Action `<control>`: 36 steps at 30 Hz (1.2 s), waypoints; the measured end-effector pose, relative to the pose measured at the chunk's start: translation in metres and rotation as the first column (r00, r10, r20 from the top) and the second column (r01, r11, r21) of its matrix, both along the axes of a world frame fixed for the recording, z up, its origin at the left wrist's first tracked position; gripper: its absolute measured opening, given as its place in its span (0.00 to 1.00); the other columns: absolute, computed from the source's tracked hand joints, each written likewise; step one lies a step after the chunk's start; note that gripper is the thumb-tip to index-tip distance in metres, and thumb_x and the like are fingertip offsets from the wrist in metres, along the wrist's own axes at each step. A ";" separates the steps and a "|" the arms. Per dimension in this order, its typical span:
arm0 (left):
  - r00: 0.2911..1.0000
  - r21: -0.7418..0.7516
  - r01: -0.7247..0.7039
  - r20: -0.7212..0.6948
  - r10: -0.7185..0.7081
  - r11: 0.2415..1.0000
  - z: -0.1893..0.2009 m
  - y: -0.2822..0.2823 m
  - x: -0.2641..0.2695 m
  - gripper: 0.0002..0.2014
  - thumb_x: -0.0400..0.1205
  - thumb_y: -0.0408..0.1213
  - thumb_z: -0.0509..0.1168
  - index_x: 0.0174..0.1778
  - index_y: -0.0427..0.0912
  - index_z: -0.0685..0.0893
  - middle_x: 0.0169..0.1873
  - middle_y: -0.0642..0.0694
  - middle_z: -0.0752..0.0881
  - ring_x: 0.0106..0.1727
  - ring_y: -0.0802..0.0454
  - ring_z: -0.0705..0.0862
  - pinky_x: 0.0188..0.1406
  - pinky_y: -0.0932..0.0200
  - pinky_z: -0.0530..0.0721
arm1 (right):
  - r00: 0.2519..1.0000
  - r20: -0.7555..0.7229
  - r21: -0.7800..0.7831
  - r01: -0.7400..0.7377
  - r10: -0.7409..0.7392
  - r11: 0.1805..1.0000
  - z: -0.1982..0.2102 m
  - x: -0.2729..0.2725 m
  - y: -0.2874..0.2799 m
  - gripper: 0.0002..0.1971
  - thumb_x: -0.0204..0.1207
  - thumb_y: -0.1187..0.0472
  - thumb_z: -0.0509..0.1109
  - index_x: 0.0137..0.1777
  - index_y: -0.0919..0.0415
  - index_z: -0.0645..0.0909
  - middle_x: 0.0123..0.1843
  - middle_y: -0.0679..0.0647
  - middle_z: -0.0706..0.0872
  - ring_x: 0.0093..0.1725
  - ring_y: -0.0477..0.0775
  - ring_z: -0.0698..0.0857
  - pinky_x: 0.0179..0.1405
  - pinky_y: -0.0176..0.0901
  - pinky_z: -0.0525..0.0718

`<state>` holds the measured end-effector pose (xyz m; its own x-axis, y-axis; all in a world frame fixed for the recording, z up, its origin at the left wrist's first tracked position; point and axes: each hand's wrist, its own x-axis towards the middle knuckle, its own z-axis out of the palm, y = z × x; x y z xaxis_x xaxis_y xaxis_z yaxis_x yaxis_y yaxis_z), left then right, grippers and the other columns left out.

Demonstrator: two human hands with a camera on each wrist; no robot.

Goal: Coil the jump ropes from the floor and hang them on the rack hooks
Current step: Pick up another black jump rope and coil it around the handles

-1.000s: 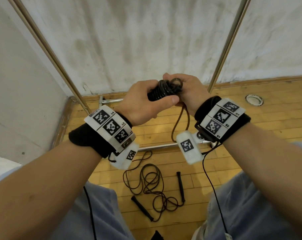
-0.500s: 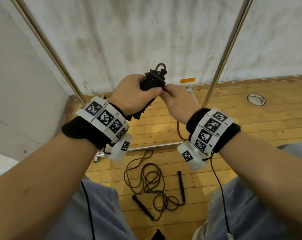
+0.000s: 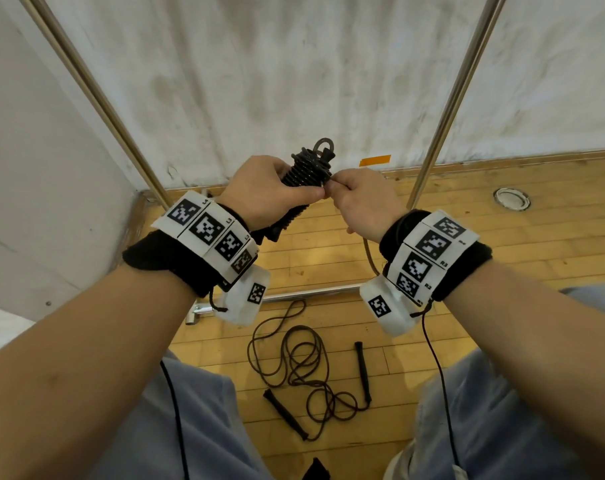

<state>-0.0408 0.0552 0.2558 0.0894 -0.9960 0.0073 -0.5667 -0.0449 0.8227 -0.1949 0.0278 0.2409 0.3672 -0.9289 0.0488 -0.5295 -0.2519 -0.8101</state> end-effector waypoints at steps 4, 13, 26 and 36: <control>0.999 -0.028 0.009 0.033 -0.008 1.000 -0.003 0.000 -0.003 0.15 0.73 0.46 0.75 0.46 0.37 0.83 0.32 0.43 0.87 0.30 0.49 0.84 0.36 0.47 0.86 | 0.999 0.040 0.106 -0.021 0.017 0.994 -0.001 0.001 0.002 0.16 0.84 0.60 0.56 0.35 0.52 0.76 0.27 0.49 0.75 0.23 0.47 0.73 0.23 0.44 0.80; 0.993 0.032 0.106 0.043 -0.108 0.994 -0.014 -0.003 -0.008 0.08 0.78 0.42 0.68 0.47 0.45 0.77 0.40 0.43 0.88 0.27 0.52 0.87 0.25 0.54 0.84 | 0.999 -0.014 0.084 -0.045 0.046 0.995 -0.004 -0.004 0.000 0.15 0.83 0.60 0.57 0.35 0.52 0.76 0.27 0.52 0.76 0.23 0.49 0.76 0.25 0.43 0.83; 0.982 0.082 0.191 -0.014 -0.190 0.978 -0.011 0.005 -0.019 0.08 0.87 0.40 0.55 0.60 0.45 0.66 0.38 0.47 0.79 0.36 0.52 0.79 0.34 0.56 0.81 | 0.989 0.146 0.036 -0.004 -0.001 0.999 -0.008 -0.007 -0.008 0.23 0.79 0.40 0.61 0.29 0.54 0.71 0.25 0.49 0.70 0.19 0.45 0.66 0.23 0.42 0.66; 0.966 0.166 0.226 -0.163 -0.199 0.960 0.001 0.007 -0.011 0.02 0.78 0.31 0.66 0.43 0.41 0.79 0.26 0.47 0.79 0.23 0.58 0.79 0.23 0.64 0.80 | 0.984 0.158 -0.099 -0.066 0.082 0.993 -0.001 -0.006 0.001 0.16 0.81 0.46 0.61 0.31 0.45 0.74 0.18 0.32 0.78 0.19 0.33 0.75 0.19 0.22 0.68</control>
<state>-0.0519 0.0625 0.2569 -0.1374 -0.9753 -0.1729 -0.4563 -0.0926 0.8850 -0.2013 0.0288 0.2403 0.4150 -0.8880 0.1978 -0.3708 -0.3637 -0.8545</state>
